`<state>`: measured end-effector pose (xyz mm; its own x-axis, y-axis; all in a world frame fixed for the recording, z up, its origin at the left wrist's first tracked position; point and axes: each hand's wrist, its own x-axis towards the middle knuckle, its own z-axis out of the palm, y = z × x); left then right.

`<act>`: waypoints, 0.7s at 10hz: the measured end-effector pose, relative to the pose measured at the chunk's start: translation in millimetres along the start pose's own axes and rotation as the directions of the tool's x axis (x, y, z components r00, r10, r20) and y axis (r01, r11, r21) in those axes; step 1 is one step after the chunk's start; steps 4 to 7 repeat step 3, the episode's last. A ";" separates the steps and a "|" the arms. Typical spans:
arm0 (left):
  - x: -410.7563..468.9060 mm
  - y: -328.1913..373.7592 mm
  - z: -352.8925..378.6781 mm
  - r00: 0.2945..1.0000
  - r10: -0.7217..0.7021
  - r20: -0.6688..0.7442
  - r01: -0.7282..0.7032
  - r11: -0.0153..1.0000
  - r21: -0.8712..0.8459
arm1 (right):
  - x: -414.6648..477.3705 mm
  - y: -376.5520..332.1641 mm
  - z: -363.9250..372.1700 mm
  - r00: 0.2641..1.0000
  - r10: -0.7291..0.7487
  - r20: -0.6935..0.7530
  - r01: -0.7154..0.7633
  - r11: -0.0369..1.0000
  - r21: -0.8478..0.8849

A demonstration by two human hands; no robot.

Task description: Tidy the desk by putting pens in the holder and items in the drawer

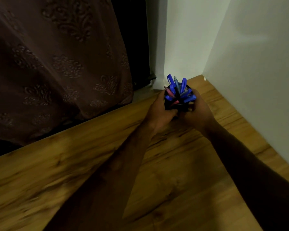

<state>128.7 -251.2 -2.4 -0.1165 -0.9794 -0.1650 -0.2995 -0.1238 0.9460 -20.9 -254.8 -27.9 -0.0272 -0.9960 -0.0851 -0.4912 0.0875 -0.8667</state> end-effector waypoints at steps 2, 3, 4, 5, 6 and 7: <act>-36.8 4.6 -18.5 0.999 0.019 0.036 -0.024 0.988 0.150 | -34.2 5.1 -6.8 0.986 0.134 -0.103 -0.139 0.989 -0.045; -62.9 0.2 -38.4 0.999 0.036 0.028 -0.041 0.973 0.226 | -63.1 4.2 -10.0 0.983 0.103 -0.150 -0.114 0.991 -0.068; -62.9 0.2 -38.4 0.999 0.036 0.028 -0.041 0.973 0.226 | -63.1 4.2 -10.0 0.983 0.103 -0.150 -0.114 0.991 -0.068; -62.9 0.2 -38.4 0.999 0.036 0.028 -0.041 0.973 0.226 | -63.1 4.2 -10.0 0.983 0.103 -0.150 -0.114 0.991 -0.068; -62.9 0.2 -38.4 0.999 0.036 0.028 -0.041 0.973 0.226 | -63.1 4.2 -10.0 0.983 0.103 -0.150 -0.114 0.991 -0.068; -62.9 0.2 -38.4 0.999 0.036 0.028 -0.041 0.973 0.226 | -63.1 4.2 -10.0 0.983 0.103 -0.150 -0.114 0.991 -0.068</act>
